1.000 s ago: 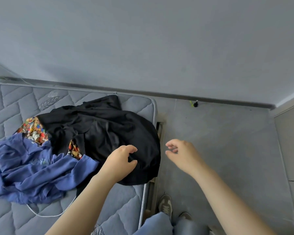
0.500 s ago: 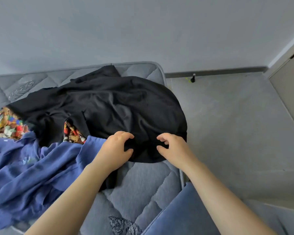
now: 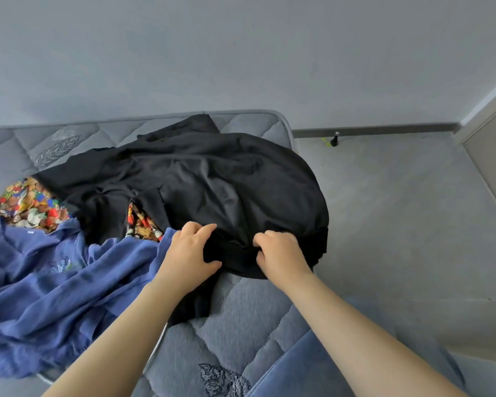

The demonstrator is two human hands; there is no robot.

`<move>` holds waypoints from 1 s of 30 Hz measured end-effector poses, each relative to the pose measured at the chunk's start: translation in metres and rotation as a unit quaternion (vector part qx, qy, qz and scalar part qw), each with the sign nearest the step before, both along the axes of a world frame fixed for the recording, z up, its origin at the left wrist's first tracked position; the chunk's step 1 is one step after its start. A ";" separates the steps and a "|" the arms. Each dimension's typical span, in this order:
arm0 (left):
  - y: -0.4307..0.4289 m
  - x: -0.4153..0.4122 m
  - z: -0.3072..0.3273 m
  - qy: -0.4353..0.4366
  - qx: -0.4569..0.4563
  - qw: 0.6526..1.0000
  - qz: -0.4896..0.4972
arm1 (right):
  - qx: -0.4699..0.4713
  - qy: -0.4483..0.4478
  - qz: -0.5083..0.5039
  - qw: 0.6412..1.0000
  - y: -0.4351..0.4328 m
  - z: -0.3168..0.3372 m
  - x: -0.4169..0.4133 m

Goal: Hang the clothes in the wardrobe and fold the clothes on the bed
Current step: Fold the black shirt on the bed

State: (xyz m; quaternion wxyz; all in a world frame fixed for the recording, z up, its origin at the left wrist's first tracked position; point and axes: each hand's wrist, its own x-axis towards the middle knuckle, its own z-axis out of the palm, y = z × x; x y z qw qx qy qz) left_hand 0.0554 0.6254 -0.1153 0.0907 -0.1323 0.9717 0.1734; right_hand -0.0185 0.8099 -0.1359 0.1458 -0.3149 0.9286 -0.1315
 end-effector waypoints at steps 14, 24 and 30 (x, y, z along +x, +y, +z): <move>-0.008 0.006 0.001 -0.130 -0.100 0.982 -0.097 | -0.039 -0.060 0.065 0.995 0.011 -0.003 0.023; -0.044 0.059 0.009 -0.045 0.077 0.982 0.166 | -0.004 -0.171 0.101 0.980 -0.018 0.014 0.041; -0.057 0.033 0.001 -0.056 0.040 0.959 0.274 | 0.006 -0.195 0.055 0.979 -0.006 0.026 0.053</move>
